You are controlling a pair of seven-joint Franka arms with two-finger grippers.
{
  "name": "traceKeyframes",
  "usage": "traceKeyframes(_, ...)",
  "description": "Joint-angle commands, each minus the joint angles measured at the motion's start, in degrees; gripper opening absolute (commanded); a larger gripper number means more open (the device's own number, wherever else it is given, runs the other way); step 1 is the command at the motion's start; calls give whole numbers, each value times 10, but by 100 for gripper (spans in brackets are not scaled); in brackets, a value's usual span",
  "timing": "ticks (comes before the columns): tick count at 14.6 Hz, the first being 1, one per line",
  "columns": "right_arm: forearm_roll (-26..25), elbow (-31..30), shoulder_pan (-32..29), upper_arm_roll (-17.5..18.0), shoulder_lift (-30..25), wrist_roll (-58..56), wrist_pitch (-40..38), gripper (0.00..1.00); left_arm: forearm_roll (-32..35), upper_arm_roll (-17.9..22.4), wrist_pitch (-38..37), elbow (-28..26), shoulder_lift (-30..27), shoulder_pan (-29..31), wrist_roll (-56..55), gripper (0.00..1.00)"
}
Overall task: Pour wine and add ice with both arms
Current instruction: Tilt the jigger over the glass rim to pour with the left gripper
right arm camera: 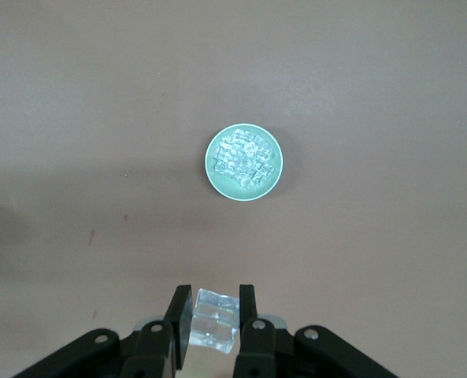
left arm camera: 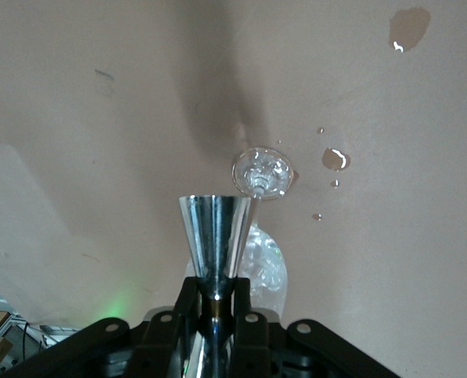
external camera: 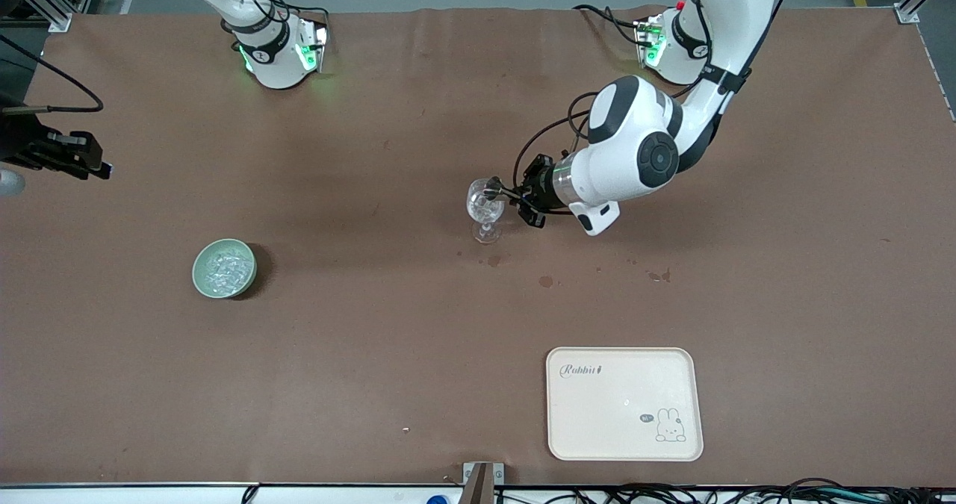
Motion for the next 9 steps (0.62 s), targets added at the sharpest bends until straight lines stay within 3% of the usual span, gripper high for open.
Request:
traceKeyframes(1,-2,-7,-4,2,-12,-5,-4,8,14,0,2,2,-6,-1,-17,1)
traceKeyframes(9,0,-8,-3,2,-11,-5,-3,7,52,-4,2,4,-5,-3,-52,1)
